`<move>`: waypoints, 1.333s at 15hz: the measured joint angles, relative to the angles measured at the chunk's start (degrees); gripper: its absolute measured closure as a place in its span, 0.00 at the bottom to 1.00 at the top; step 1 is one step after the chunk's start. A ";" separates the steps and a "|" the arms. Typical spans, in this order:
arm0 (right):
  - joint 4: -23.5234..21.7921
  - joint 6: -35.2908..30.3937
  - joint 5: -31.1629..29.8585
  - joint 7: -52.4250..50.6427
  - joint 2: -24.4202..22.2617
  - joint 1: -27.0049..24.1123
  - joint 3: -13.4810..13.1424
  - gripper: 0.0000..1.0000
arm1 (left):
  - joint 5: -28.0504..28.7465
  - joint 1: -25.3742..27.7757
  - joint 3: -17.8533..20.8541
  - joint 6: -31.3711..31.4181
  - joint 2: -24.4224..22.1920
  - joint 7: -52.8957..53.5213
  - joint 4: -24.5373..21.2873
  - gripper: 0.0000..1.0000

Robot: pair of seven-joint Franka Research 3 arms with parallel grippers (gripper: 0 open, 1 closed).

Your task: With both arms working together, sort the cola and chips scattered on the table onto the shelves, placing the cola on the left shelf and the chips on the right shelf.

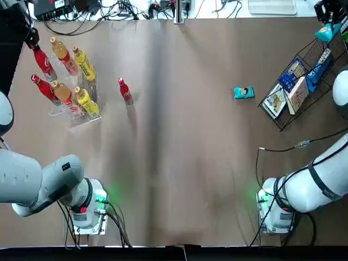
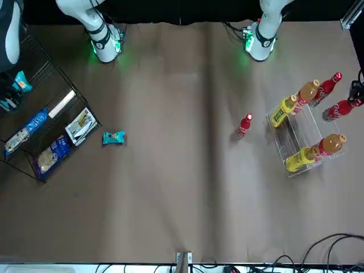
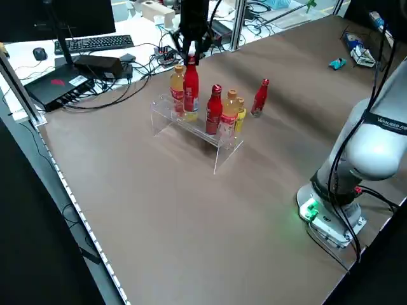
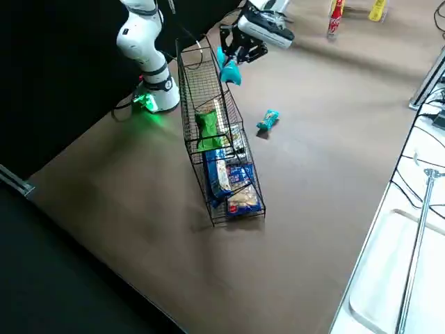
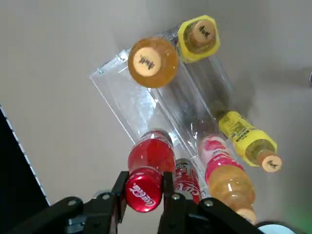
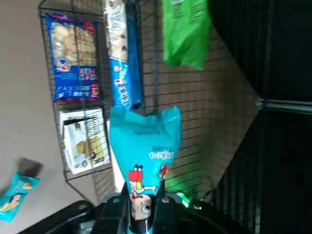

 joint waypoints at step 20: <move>-1.42 1.26 -3.59 -3.25 -0.14 -2.18 -2.87 0.68 | -3.45 3.00 -1.73 6.69 -4.11 2.12 -4.38 0.04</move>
